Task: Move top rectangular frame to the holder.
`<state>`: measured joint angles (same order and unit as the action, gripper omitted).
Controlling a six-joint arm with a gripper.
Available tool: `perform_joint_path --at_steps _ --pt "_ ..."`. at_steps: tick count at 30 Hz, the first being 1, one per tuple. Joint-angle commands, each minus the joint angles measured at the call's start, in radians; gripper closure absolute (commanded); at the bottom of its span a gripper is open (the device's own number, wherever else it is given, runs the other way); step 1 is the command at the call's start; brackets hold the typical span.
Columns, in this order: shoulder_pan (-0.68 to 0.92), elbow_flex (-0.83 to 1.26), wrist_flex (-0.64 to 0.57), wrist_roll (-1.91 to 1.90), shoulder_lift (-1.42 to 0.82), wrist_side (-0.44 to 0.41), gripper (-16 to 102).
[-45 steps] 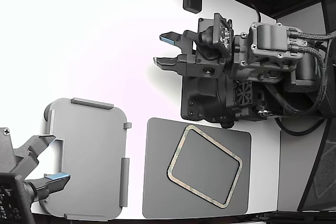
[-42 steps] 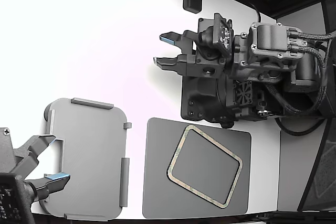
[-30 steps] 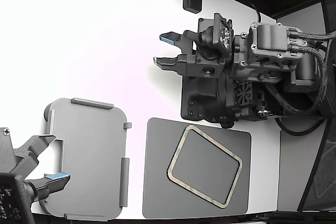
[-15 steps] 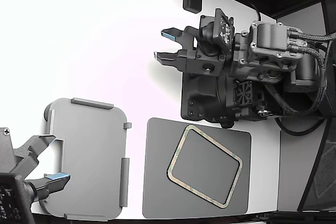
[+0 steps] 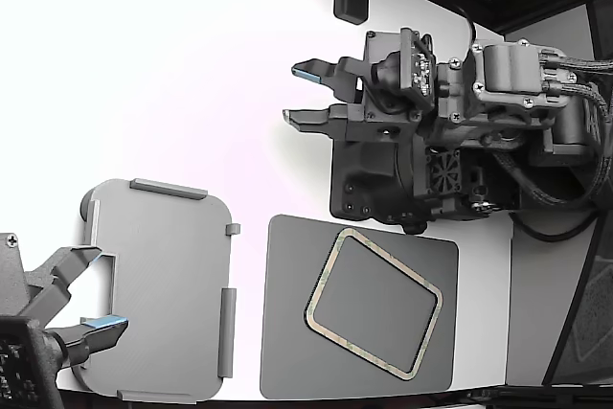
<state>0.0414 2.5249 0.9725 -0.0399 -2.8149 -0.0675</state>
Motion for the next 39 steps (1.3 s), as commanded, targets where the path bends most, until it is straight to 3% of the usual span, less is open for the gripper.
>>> perform_joint_path --at_steps 1,7,10,14,21,23,26,31,39 --pt "0.034 -0.132 0.037 0.092 0.074 0.002 -14" --pt "0.146 -0.466 0.293 0.342 0.339 0.091 -14" --pt "0.238 -0.497 0.333 0.328 0.331 0.084 -14" --pt "0.417 -0.509 0.382 0.259 0.321 0.014 -14" --pt "0.621 -0.62 0.535 0.351 0.508 0.009 -11" --pt "0.658 -0.614 0.538 0.348 0.538 0.023 -9" --pt "0.689 -0.595 0.528 0.368 0.592 0.081 -14" --pt "0.785 -0.518 0.486 0.308 0.649 0.021 -13" --pt "0.819 -0.531 0.437 0.308 0.796 0.08 -14"
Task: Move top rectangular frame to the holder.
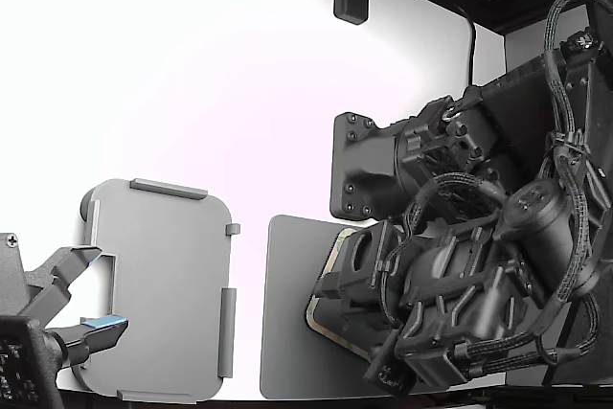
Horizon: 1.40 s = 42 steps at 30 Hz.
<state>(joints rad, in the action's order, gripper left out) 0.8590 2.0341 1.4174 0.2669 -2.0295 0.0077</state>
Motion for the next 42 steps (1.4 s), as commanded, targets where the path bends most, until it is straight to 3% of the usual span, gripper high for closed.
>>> perform_joint_path --at_steps 1,13,31,42 --pt "0.011 -0.048 -0.011 0.002 0.031 0.008 -14" --pt "0.066 0.026 -0.117 -0.086 0.12 0.015 -14" --pt "0.104 0.061 -0.11 -0.052 0.144 0.058 -13" --pt "0.109 0.055 -0.077 -0.043 0.132 0.017 -14"
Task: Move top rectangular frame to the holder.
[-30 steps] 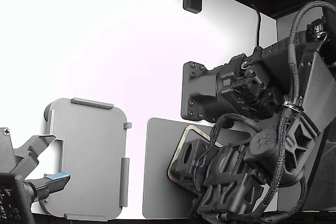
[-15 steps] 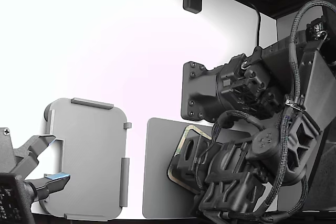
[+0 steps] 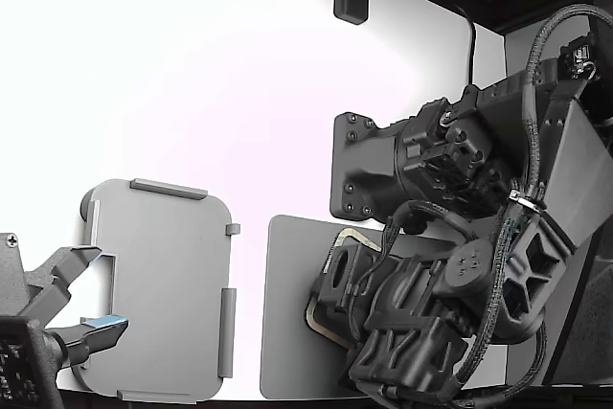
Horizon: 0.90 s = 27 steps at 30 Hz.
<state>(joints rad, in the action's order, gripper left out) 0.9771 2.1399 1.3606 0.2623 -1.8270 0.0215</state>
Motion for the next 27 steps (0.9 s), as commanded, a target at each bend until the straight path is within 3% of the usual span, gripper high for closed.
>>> perform_joint_path --at_steps 1,10,27 --pt "-0.008 -0.025 -0.003 -0.006 -0.005 -0.009 -11" --pt "-0.028 -0.038 -0.006 -0.018 0.029 -0.028 -5" --pt "-0.031 -0.037 -0.009 -0.029 0.029 -0.046 27"
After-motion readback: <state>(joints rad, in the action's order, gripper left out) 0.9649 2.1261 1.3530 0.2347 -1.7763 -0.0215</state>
